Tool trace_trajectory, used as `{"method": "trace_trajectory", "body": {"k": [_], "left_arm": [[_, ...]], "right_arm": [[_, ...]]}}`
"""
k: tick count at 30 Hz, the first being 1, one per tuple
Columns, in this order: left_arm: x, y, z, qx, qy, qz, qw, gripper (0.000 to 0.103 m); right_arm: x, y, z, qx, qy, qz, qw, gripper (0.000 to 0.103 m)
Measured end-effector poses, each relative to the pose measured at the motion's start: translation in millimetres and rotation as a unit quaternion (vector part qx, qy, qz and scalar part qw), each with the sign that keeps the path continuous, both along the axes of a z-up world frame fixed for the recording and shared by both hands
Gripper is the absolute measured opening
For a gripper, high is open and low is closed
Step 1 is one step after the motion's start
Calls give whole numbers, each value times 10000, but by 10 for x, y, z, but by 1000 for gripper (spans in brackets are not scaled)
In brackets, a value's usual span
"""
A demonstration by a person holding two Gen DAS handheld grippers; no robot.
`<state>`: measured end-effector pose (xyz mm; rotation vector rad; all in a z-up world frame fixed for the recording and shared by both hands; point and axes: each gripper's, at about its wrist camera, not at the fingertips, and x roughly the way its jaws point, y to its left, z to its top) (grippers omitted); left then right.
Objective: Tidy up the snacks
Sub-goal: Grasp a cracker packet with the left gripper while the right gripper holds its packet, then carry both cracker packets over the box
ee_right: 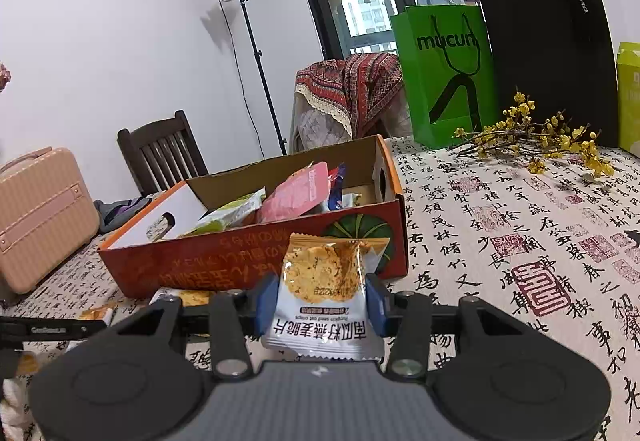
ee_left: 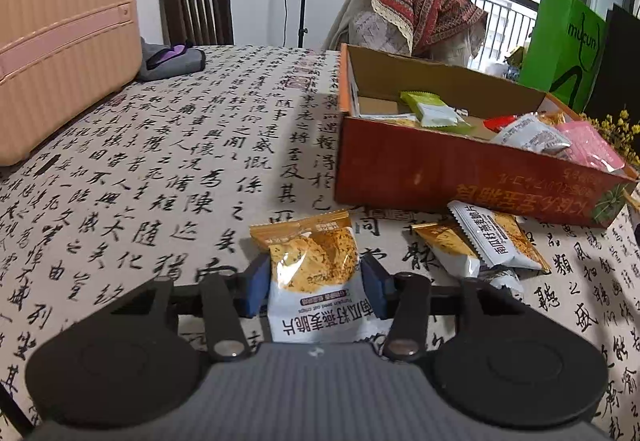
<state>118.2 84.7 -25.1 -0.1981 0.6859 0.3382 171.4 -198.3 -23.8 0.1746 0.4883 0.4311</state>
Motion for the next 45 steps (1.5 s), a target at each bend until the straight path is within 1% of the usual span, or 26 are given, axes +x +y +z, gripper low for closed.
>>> {"method": "trace_trajectory", "body": {"k": [6,14,23,29,31,34,40,45], "left_arm": [[-160,40,119,7,-271,9,9996,49],[-342,23,348,-17,-733,-72,9973,49],[-360,-108,612,-23,-1158,-299,9928,49],[-266,-211,734,-40,-1351,-512,9895,49],[-207,-237,769,-76,-1379,-572,9888,49],[-120,-285,811,-34,-1446,-659,9873,49],[148,-394,889,-39,-1493,-795,9856,49],[413,-427,950,-150,-1530,-824,9847,49]], "right_arm": [[-1,-1,-2,15,-16,9,10000,45],[-37,29,24,19,-162,66,9998,45],[-103,69,158,2,-354,84,9993,45],[-155,106,328,-32,-504,100,9987,45],[-143,136,388,-62,-542,89,9985,45],[-94,204,487,-108,-610,105,9980,45],[104,354,670,-165,-669,126,9975,45],[299,489,780,-171,-704,104,9973,45]]}}
